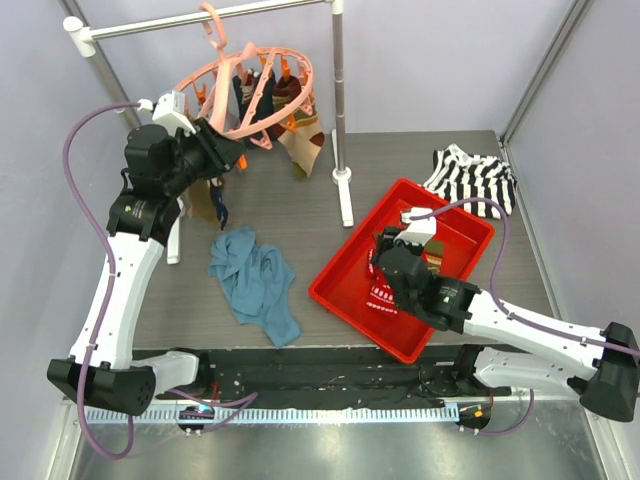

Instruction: Remove the socks clipped to the hanger

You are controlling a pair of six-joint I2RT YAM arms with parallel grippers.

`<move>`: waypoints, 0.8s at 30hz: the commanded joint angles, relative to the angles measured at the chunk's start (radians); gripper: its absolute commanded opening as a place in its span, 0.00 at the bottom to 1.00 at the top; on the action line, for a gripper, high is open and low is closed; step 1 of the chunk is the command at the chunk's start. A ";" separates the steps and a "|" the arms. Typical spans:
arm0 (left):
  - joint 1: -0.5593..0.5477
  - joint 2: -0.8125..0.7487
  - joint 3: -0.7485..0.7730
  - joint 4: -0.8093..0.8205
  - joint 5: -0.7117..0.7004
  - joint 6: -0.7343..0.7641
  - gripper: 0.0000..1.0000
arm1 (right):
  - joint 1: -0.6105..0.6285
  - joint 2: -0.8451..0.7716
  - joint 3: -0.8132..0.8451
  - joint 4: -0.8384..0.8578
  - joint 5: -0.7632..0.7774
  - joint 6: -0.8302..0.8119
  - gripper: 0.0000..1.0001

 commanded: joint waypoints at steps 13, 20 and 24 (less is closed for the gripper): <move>-0.026 -0.026 0.009 0.086 0.108 -0.025 0.57 | -0.065 0.113 0.220 -0.215 0.082 0.111 0.83; -0.036 -0.012 0.008 0.093 0.118 -0.033 0.59 | -0.065 0.089 0.006 0.503 -0.287 -0.230 0.83; -0.040 -0.012 0.009 0.100 0.125 -0.036 0.59 | -0.065 0.189 -0.013 0.818 -0.460 -0.358 0.82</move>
